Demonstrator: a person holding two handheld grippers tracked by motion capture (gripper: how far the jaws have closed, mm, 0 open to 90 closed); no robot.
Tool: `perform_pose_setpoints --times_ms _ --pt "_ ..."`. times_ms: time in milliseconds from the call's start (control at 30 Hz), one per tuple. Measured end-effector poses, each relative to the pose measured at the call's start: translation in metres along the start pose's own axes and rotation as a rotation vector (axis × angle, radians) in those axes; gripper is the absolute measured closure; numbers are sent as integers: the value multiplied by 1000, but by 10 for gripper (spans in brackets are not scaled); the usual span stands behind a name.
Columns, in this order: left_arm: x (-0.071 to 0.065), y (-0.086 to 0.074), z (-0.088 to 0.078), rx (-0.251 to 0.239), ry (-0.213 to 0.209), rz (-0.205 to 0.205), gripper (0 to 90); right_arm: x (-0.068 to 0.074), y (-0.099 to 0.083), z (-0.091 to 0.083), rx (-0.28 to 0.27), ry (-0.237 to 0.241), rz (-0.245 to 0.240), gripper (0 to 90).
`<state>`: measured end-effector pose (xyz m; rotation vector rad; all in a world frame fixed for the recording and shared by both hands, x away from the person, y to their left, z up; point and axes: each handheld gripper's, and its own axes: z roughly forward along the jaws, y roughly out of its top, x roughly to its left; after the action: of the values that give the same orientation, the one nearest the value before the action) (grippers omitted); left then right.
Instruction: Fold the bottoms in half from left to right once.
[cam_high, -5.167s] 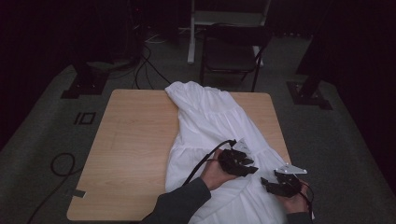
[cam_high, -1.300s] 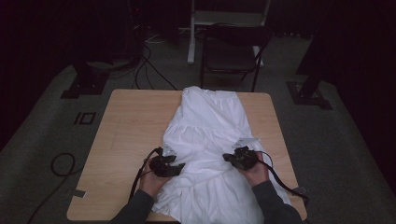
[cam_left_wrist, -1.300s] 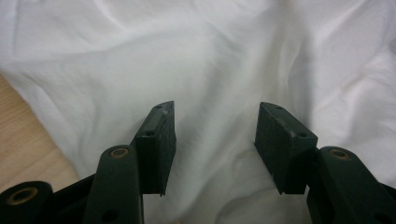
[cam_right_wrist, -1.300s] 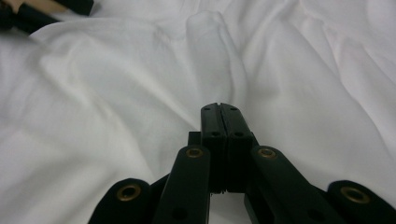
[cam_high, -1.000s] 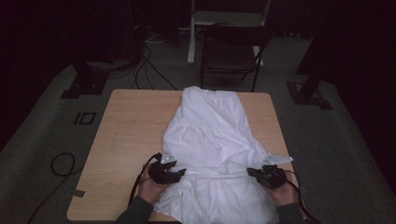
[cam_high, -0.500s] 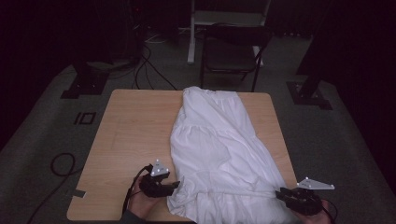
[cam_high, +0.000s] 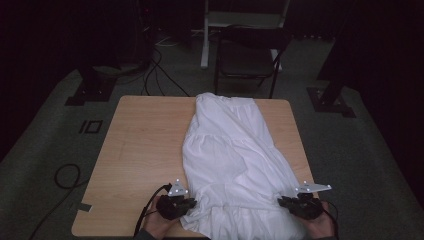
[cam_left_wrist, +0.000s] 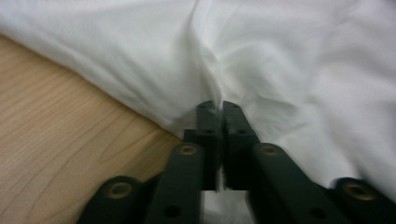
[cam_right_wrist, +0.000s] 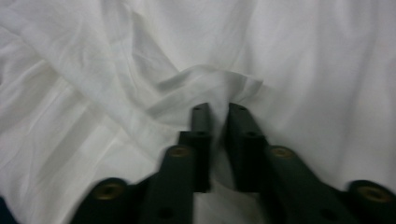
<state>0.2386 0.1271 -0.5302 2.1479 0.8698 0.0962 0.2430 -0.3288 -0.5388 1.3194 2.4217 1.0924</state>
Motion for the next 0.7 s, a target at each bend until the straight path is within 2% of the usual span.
perform_pose_setpoints --times_ms 67,100,133,167,200,233,267,300,333,367,400,467,533,567,600,633,667,700 --pt "-2 0 -13 -32 -54 13 886 -5 -5 -18 -40 -8 25 879" --pt "-2 0 -13 -32 -54 13 887 -5 -5 -18 -40 -8 25 879" --pt "-4 -1 -19 -44 -91 17 887 -8 -8 -28 -65 -2 35 880" --pt "-7 -2 -24 -56 -149 16 888 -10 -11 -37 -81 1 44 879" --pt "-15 -3 -29 -59 -213 48 888 -14 -18 -53 -99 26 59 870" --pt "-15 -3 -29 -59 -213 48 884 -14 -18 -53 -99 26 59 870" --pt "-19 -3 -29 -35 -257 64 884 -15 -22 -59 -84 39 53 867" --pt "-19 -3 -29 -35 -257 64 857 -15 -22 -59 -84 39 53 867" --pt "-25 -4 -29 -28 -293 92 857 -16 -26 -65 -60 18 41 857" --pt "-26 -4 -29 -29 -285 103 716 -19 -33 -70 -15 0 43 804" --pt "-25 -3 -30 -41 -278 101 628 -21 -36 -72 -13 -21 53 744" --pt "-18 0 -31 -62 -228 79 532 -25 -38 -75 -32 -45 68 643" --pt "-9 6 -31 -72 -173 68 482 -28 -34 -79 -77 -60 80 549" --pt "-4 9 -31 -80 -162 66 456 -29 -30 -80 -103 -64 83 525" --pt "1 12 -29 -89 -125 64 453 -30 -25 -80 -124 -70 82 497" --pt "8 18 -26 -87 -70 63 440 -30 -19 -79 -150 -75 75 478" --pt "13 22 -23 -92 -38 60 434 -31 -11 -74 -168 -76 55 476" --pt "20 27 -18 -96 20 58 432 -31 -5 -69 -174 -85 41 476"
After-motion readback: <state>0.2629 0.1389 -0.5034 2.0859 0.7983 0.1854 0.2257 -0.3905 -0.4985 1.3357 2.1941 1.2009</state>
